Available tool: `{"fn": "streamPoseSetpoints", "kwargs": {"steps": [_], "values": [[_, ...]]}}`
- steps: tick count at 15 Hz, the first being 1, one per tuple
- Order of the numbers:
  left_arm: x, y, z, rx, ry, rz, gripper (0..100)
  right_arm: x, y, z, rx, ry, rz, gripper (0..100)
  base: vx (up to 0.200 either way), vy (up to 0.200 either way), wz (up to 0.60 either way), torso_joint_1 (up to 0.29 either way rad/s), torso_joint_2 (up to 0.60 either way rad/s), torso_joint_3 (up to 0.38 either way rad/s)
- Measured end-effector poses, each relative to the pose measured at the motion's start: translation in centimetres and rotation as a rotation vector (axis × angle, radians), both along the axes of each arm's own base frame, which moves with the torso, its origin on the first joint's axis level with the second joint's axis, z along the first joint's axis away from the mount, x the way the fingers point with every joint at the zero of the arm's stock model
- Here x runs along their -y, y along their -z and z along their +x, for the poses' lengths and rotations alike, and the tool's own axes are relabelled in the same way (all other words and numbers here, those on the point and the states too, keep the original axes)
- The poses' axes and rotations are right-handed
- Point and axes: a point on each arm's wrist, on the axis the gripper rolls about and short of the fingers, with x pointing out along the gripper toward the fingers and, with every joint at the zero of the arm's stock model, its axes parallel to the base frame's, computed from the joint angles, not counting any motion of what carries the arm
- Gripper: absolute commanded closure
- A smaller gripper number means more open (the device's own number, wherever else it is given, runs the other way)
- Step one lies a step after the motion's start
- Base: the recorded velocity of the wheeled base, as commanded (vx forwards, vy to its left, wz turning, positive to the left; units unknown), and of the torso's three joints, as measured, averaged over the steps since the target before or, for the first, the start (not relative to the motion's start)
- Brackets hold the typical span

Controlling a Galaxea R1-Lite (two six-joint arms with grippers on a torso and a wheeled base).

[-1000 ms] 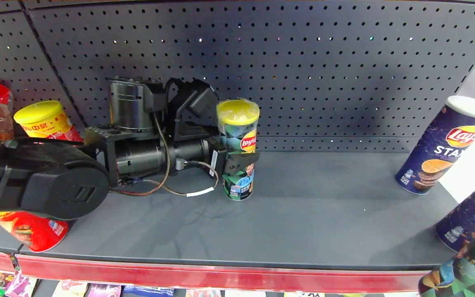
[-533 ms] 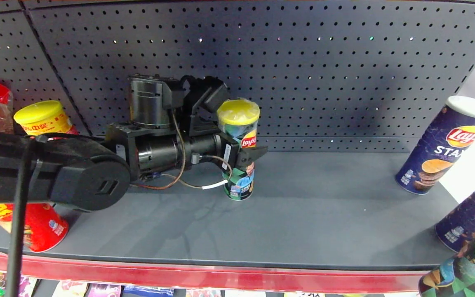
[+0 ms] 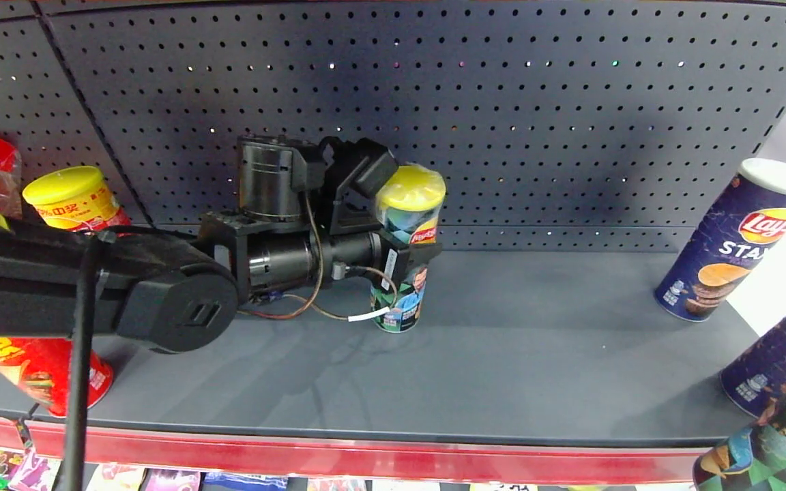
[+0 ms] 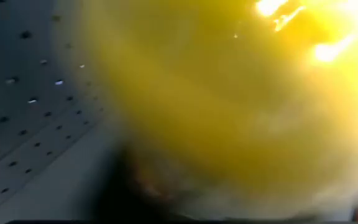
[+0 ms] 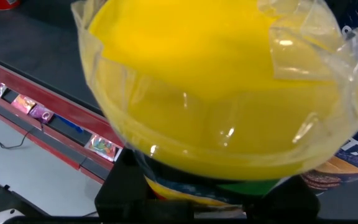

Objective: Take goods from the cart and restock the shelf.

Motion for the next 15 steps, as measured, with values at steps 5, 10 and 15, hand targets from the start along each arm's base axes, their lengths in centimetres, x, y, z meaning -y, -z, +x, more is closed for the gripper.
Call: {"fn": "streamPoseSetpoints", "kwargs": {"steps": [5,10,15], "values": [[-1.7,0.3,-1.9,-0.046,0.129,-0.008,100,0.0,-0.1,0.0,0.004,0.000,0.001,100,0.000,0.000,0.00,0.000,0.00,0.000],[-4.8,0.0,-3.5,-0.037,0.301,-0.023,100,0.0,-0.6,-0.1,0.017,-0.006,0.004,100,0.000,0.000,0.00,0.000,0.00,0.000],[-5.3,1.1,-4.6,-0.014,0.477,-0.011,100,-0.1,-1.4,0.2,0.030,-0.012,0.006,100,0.000,0.000,0.00,0.000,0.00,0.000]]}}
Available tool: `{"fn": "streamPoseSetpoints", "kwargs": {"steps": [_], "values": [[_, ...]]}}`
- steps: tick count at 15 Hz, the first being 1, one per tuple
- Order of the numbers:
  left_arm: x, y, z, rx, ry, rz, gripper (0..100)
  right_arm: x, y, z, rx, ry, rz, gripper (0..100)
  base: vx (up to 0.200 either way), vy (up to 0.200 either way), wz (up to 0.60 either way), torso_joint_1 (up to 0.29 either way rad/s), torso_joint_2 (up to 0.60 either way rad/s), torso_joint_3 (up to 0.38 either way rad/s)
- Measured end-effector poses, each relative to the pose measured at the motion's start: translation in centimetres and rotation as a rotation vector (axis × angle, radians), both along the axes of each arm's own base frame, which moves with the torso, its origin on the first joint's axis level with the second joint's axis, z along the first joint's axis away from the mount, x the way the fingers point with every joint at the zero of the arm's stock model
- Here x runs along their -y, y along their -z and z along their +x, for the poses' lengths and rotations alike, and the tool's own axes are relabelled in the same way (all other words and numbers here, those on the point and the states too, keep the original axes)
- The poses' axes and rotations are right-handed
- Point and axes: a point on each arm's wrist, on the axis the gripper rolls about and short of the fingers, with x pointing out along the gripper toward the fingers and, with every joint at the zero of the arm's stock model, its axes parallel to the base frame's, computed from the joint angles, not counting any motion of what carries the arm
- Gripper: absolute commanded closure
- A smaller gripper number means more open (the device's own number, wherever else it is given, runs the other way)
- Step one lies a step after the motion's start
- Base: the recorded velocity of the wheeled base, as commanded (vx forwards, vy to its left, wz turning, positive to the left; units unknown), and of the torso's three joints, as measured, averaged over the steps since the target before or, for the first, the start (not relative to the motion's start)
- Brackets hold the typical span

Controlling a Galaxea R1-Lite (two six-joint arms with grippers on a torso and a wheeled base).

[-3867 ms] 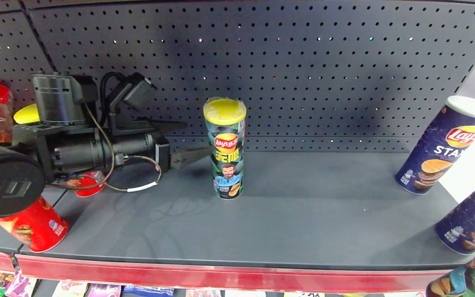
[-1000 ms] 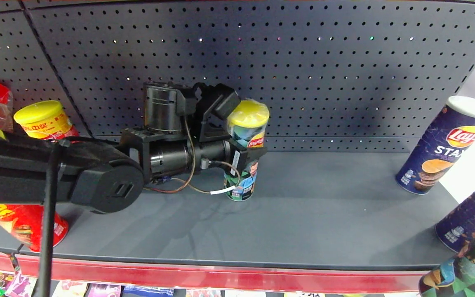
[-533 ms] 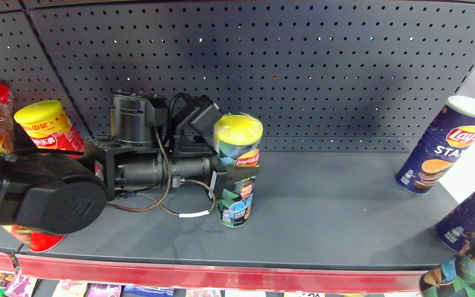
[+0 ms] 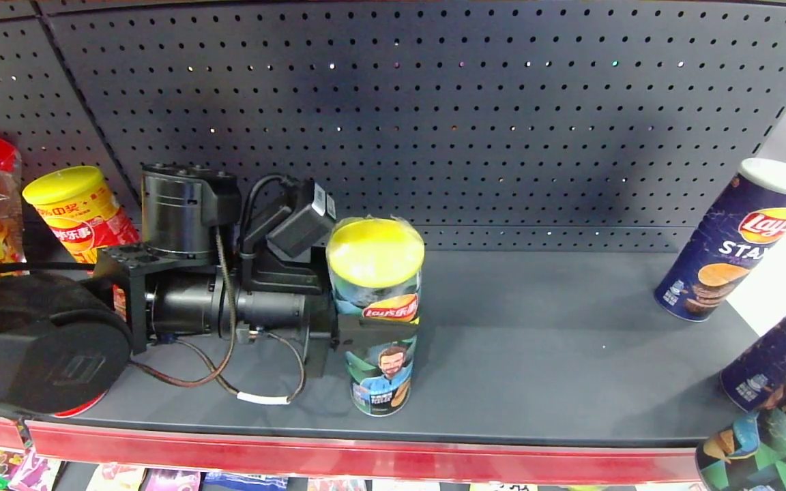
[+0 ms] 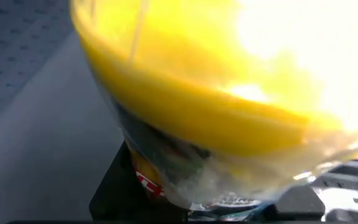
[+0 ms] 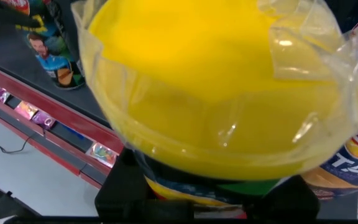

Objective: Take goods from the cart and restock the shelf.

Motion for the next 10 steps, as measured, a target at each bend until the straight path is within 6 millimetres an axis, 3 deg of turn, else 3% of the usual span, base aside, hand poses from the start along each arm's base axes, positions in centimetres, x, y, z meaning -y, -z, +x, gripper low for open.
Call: {"fn": "streamPoseSetpoints", "kwargs": {"steps": [10], "values": [[0.1,1.4,0.3,-0.006,0.159,-0.020,100,-0.1,-1.6,0.7,0.018,0.000,0.003,100,0.000,0.000,0.00,0.000,0.00,0.000]]}}
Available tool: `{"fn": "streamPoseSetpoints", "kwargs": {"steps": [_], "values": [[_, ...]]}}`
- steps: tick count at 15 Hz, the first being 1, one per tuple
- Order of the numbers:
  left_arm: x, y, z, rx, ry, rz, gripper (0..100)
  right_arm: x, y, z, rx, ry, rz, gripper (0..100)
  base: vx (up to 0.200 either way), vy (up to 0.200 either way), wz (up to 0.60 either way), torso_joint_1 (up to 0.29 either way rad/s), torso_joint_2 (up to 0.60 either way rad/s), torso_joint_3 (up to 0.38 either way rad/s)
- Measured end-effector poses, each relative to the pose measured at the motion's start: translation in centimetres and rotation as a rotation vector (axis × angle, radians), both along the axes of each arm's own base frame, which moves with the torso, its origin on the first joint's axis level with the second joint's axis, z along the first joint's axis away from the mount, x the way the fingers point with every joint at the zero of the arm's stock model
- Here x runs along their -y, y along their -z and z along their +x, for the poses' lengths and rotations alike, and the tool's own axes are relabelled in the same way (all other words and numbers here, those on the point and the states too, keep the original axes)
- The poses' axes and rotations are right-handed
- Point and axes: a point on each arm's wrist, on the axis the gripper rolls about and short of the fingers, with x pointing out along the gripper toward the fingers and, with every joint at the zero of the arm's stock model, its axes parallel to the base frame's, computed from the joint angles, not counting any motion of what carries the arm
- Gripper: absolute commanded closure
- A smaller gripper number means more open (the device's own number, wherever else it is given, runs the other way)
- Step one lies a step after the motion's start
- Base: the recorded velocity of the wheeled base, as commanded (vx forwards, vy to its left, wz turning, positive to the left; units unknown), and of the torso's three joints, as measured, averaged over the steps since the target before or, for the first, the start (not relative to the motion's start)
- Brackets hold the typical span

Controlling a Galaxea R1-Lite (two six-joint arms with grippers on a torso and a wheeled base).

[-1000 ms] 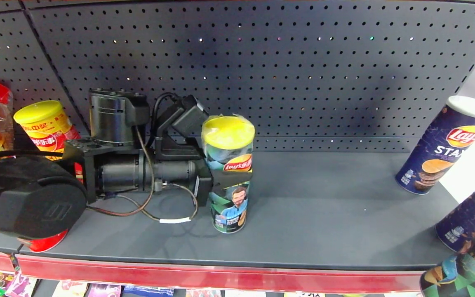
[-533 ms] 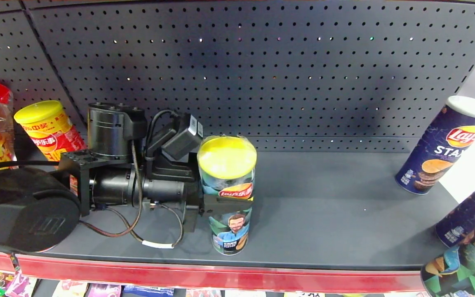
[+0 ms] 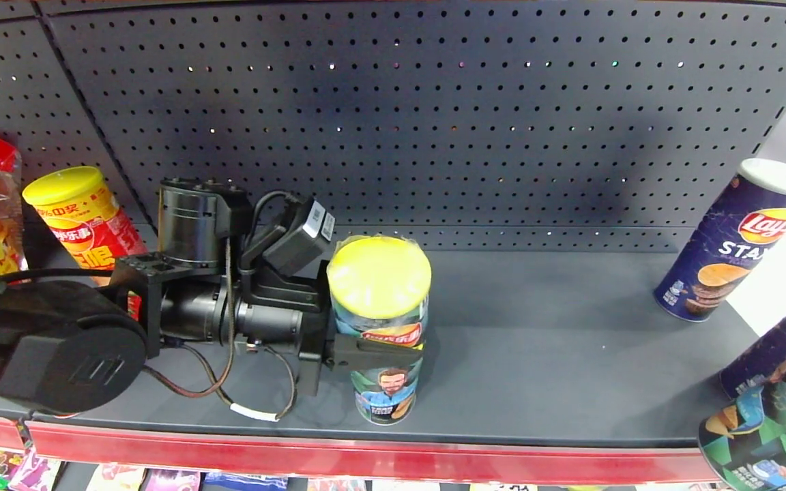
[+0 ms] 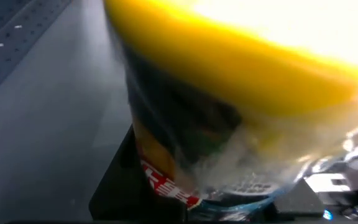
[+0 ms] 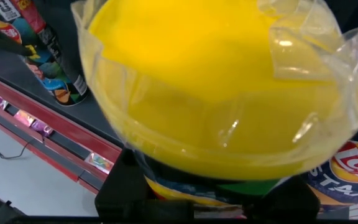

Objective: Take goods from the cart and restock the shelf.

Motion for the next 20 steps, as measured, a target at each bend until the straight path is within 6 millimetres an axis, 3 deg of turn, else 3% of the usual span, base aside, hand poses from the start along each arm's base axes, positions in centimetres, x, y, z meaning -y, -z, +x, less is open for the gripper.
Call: {"fn": "streamPoseSetpoints", "kwargs": {"steps": [20], "values": [[-1.2,1.1,-0.8,-0.044,-0.014,0.022,100,0.0,-0.7,0.1,0.012,0.007,0.001,100,0.000,0.000,0.00,0.000,0.00,0.000]]}}
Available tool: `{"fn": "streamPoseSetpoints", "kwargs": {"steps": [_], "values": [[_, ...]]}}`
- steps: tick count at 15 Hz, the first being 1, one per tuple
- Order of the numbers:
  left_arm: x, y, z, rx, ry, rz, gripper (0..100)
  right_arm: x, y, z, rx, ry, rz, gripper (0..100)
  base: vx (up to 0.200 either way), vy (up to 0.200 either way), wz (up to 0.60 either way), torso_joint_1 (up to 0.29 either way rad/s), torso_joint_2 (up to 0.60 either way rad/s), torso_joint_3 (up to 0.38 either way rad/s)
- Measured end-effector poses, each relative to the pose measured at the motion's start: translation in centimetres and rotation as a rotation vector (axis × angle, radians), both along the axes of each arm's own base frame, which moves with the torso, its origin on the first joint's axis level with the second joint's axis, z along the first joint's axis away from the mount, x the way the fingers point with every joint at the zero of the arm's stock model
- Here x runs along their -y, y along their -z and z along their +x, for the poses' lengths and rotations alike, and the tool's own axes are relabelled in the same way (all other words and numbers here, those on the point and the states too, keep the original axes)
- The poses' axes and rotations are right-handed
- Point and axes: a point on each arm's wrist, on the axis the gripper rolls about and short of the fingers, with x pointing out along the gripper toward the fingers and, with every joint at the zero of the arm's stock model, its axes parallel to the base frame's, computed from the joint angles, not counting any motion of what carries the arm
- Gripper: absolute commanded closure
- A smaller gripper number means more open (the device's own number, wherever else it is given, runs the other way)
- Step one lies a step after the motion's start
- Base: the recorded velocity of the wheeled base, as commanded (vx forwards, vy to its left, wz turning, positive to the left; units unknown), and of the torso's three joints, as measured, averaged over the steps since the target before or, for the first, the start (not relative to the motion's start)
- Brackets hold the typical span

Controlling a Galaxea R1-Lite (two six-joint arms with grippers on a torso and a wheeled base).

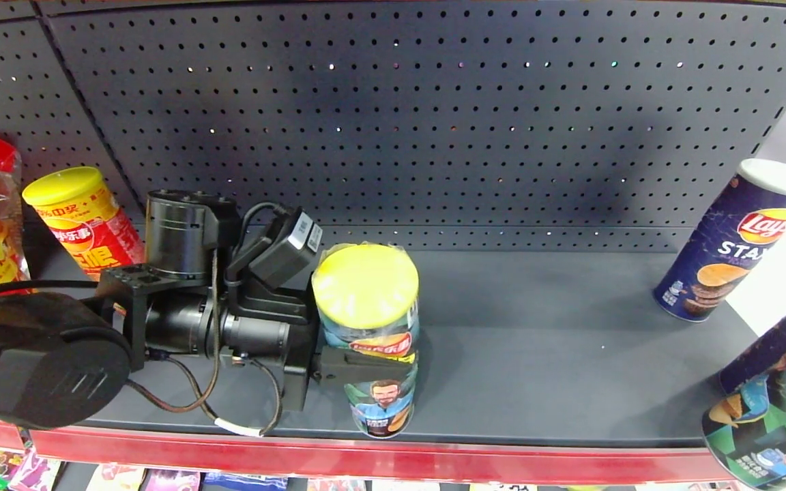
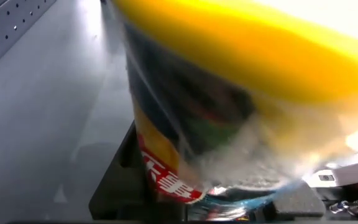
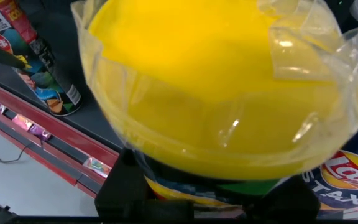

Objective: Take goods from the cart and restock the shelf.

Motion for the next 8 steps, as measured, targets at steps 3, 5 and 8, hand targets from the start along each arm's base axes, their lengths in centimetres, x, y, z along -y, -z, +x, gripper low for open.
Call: {"fn": "streamPoseSetpoints", "kwargs": {"steps": [3,5,8], "values": [[-1.2,0.3,-0.9,-0.012,-0.025,0.011,100,0.0,0.0,0.0,0.000,0.000,0.000,100,0.000,0.000,0.00,0.000,0.00,0.000],[-1.8,0.0,-0.7,-0.006,-0.063,0.013,100,0.0,0.0,0.0,0.000,0.001,-0.001,100,0.000,0.000,0.00,0.000,0.00,0.000],[-1.7,-0.3,-0.1,0.008,-0.076,0.008,100,0.0,0.0,0.0,0.000,0.002,-0.002,100,0.000,0.000,0.00,0.000,0.00,0.000]]}}
